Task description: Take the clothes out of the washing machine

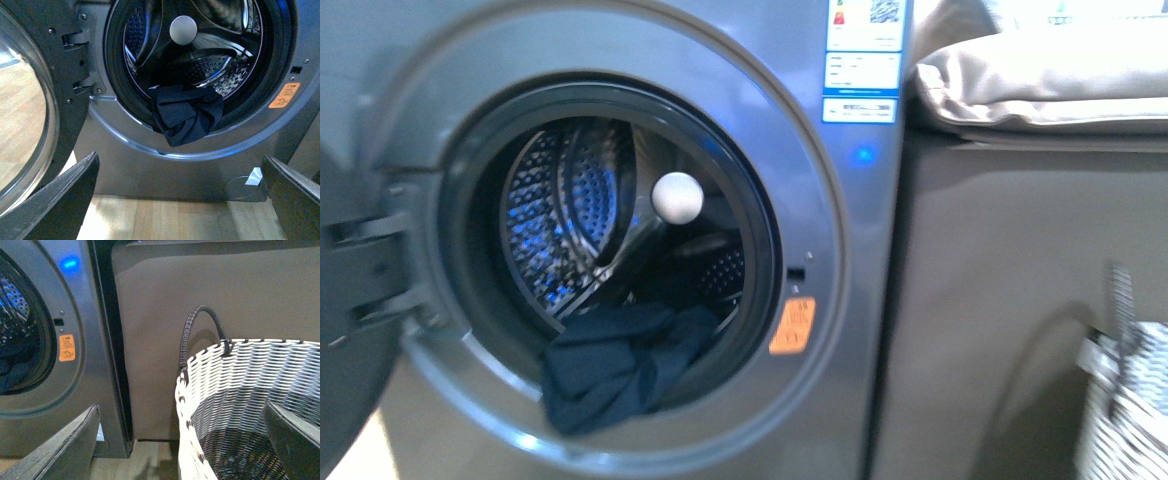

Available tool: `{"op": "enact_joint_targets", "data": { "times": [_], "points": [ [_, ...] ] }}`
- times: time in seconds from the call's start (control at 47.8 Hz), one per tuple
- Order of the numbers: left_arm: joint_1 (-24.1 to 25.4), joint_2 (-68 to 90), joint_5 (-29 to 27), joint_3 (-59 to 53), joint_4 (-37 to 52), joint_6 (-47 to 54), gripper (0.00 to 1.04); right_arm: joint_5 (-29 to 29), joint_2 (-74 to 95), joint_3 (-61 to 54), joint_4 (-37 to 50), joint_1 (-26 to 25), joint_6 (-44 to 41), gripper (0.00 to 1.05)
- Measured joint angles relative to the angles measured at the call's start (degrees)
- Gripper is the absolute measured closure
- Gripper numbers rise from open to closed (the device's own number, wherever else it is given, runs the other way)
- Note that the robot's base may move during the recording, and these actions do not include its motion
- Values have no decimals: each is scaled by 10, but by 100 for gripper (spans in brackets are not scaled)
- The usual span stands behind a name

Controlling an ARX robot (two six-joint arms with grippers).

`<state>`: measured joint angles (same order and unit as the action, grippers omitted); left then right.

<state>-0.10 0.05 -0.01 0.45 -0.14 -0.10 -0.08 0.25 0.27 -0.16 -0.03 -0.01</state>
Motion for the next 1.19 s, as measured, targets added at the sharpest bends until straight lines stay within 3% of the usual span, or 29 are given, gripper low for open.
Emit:
{"op": "enact_joint_targets", "data": {
  "times": [0.419, 0.523, 0.565, 0.942, 1.193],
  "points": [
    [0, 0, 0, 0, 0, 0, 6, 0, 0, 0, 0, 0, 0, 8],
    [31, 41, 133, 23, -45, -52, 6, 0, 0, 0, 0, 0, 0, 8],
    [32, 62, 155, 30, -40, -66, 6, 0, 0, 0, 0, 0, 0, 8],
    [-64, 365, 96, 142, 212, -33, 6, 0, 0, 0, 0, 0, 0, 8],
    [-108, 633, 63, 252, 327, 5, 6, 0, 0, 0, 0, 0, 0, 8]
  ]
}}
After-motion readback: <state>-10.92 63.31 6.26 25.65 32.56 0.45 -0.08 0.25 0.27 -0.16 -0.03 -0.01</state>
